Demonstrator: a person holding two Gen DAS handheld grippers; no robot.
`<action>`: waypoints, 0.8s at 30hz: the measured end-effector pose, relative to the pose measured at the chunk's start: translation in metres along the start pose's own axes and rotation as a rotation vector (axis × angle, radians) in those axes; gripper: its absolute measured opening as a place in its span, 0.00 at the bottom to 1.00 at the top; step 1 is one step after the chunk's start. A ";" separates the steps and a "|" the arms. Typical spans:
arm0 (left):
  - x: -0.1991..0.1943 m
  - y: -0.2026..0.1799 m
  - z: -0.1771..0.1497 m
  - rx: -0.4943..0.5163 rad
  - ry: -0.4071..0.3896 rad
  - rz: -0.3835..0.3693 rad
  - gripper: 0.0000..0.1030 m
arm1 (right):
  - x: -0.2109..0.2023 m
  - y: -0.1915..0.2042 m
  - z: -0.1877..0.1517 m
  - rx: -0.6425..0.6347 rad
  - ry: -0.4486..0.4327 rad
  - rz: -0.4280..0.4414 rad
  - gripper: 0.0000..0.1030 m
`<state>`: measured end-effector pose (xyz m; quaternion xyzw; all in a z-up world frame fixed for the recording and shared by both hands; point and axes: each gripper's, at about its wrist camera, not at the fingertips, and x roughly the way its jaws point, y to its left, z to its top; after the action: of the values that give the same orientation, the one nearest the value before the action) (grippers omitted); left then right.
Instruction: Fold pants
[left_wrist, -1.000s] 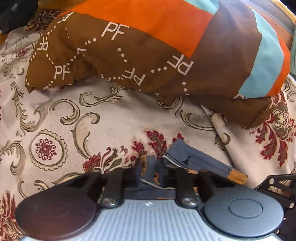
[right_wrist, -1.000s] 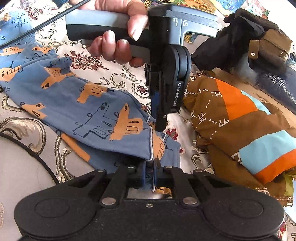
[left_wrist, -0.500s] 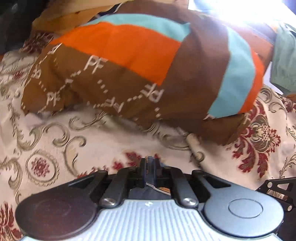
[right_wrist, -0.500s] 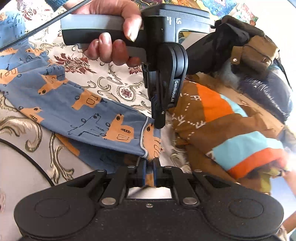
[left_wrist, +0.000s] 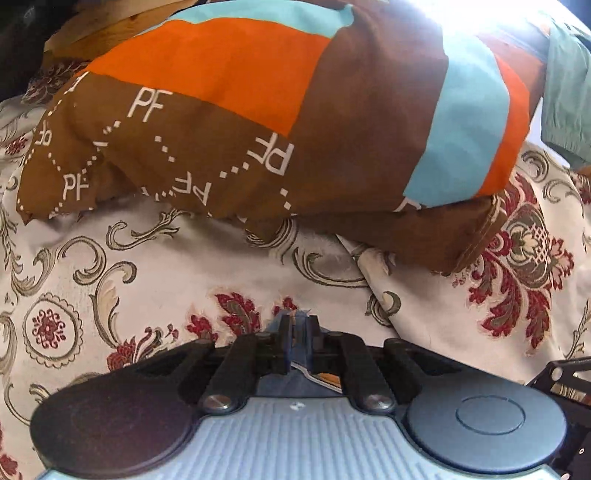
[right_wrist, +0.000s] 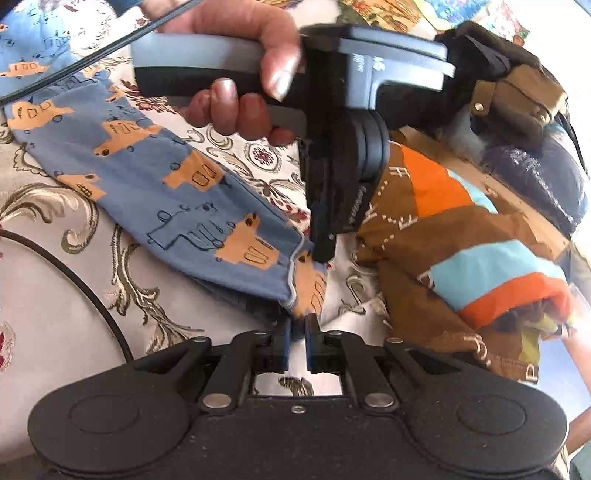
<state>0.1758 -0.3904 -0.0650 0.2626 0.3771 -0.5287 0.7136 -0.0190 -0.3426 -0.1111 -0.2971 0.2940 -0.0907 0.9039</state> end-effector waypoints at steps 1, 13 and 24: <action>-0.002 0.000 -0.002 -0.003 -0.014 0.004 0.09 | -0.001 -0.003 0.000 0.018 -0.001 -0.013 0.18; -0.082 -0.002 -0.063 -0.117 -0.223 0.110 0.66 | -0.014 -0.028 0.007 0.073 -0.022 -0.074 0.56; -0.113 0.018 -0.161 -0.318 -0.160 0.269 0.71 | 0.008 -0.025 0.010 0.014 0.008 -0.111 0.64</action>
<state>0.1328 -0.1970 -0.0661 0.1520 0.3596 -0.3815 0.8379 -0.0061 -0.3603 -0.0936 -0.3064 0.2800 -0.1440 0.8983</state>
